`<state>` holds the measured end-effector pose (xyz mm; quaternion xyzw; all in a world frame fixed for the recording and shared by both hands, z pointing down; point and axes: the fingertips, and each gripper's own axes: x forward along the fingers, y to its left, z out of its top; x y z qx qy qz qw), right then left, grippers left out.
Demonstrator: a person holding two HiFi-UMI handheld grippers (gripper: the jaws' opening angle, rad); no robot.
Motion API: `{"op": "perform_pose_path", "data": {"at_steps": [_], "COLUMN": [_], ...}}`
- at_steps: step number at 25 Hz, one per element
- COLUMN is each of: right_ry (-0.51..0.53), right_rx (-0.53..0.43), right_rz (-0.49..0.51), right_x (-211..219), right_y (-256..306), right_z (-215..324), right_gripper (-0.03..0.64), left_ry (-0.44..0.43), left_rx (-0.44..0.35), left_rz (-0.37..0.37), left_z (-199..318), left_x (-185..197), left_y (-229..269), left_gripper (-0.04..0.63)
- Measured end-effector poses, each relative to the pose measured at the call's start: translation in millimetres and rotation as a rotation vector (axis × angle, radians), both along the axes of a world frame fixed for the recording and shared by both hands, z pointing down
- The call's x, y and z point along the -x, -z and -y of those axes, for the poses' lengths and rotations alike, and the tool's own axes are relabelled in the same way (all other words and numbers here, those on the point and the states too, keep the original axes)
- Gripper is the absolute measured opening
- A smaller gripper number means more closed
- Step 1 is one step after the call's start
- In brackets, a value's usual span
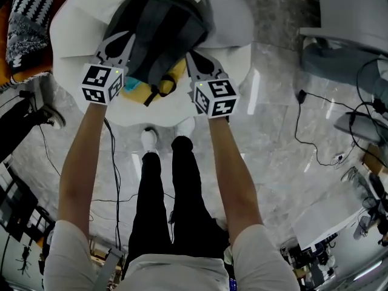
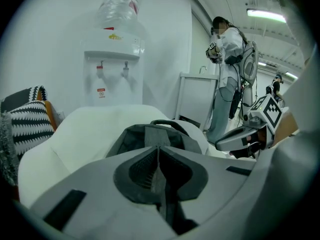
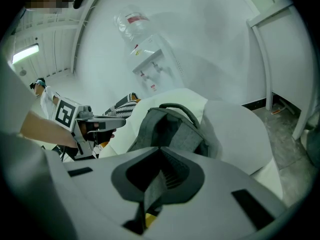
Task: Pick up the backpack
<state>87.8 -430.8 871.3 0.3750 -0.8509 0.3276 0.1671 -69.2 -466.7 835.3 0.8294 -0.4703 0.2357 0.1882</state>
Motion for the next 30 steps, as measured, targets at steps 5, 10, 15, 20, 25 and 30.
{"op": "perform_pose_path", "data": {"at_steps": [5, 10, 15, 20, 25, 30], "right_ry": [0.004, -0.002, -0.002, -0.005, -0.017, -0.024], "right_rx": [0.018, 0.019, 0.037, 0.062, 0.092, 0.110], "right_rz": [-0.012, -0.023, -0.021, -0.015, -0.013, 0.001], "right_x": [-3, -7, -5, -2, -1, 3], "right_y": [-18, -29, -40, -50, -61, -71], "right_z": [3, 9, 13, 17, 22, 28], "right_gripper": [0.009, 0.012, 0.069, 0.145, 0.170, 0.183], "left_ry": [-0.026, -0.035, -0.054, -0.104, -0.140, -0.154], "left_rx": [0.017, 0.047, 0.078, 0.096, 0.110, 0.122], "left_rz": [0.027, 0.039, 0.039, 0.032, 0.041, 0.046], "left_z": [12, 22, 30, 38, 41, 40], "left_x": [-2, -1, -2, -11, -20, -21], "left_y": [-19, -36, -49, -54, -59, -67], "left_gripper": [0.011, 0.083, 0.126, 0.172, 0.183, 0.183]}}
